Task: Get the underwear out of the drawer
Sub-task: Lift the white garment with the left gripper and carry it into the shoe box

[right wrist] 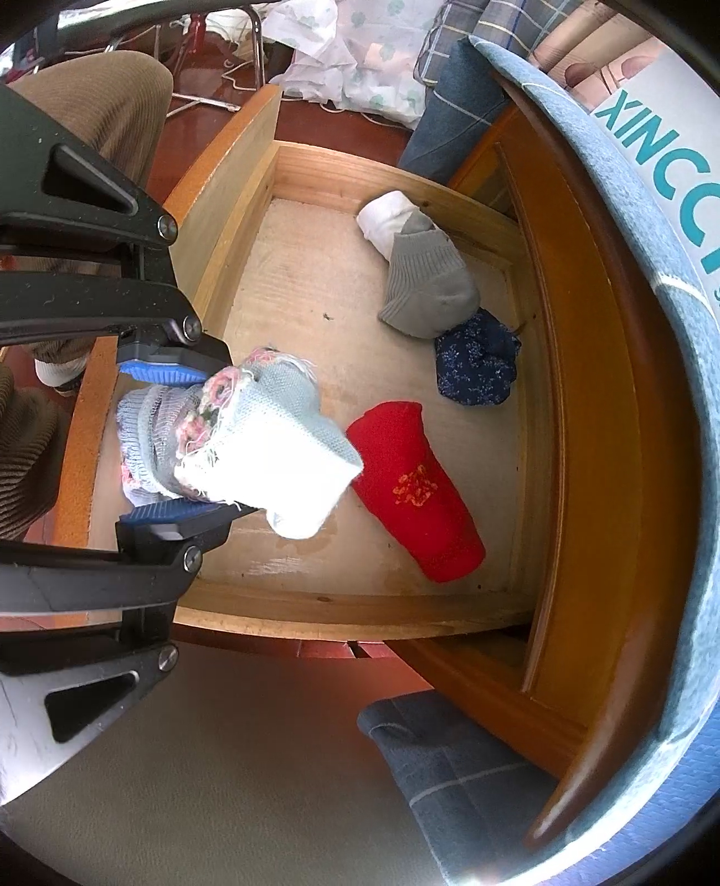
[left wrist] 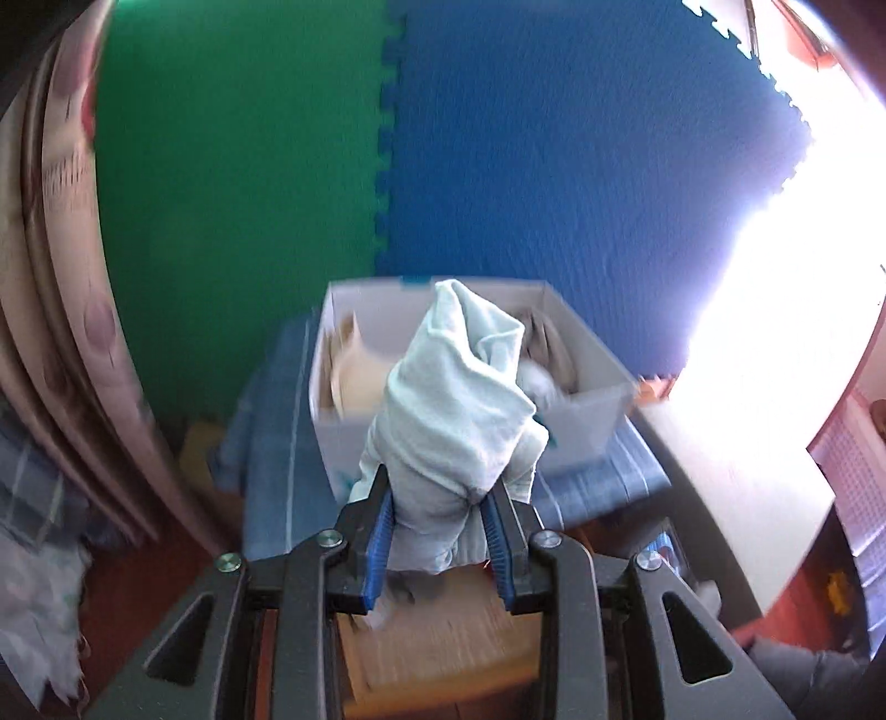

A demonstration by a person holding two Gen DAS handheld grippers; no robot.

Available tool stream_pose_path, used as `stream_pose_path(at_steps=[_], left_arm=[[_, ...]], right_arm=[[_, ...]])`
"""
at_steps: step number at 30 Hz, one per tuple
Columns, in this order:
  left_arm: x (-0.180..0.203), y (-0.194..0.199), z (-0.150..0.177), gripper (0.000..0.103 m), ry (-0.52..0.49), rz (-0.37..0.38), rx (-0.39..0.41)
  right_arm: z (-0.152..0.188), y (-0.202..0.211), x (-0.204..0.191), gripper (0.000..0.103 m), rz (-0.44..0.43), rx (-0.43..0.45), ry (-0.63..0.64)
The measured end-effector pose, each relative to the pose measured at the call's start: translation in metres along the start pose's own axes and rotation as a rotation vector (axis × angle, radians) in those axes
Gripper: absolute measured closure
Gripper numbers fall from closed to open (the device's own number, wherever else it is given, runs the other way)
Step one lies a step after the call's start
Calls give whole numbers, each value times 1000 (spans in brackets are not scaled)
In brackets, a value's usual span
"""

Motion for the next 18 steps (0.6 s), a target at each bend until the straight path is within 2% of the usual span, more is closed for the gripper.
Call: stream_pose_path(at_steps=[4,8,14,18], left_arm=[[2,-6,-42,73,-19,-44,52],[2,-31,-71,73,-4,-55,58],[-2,-80,-93,73,63,-25,0],[-3,-113,-96,73,79,-46,-43]], right_arm=[[-1,0,0,71,2,3,2],[0,0,1,71,-6,7,-1],[-1,0,0,71,-3,15,6],[-1,1,-1,71,-14,15,4]])
Point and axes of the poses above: each gripper's, at about its wrist camera, not at the fingertips, and y roughly against the way its jaws point, x to its right, z to its underside, the point moved 8 cm from there along -y, roughly the way its jaws point, and after that the axes turned 5 degrees about -x, right-handed, at the moved point
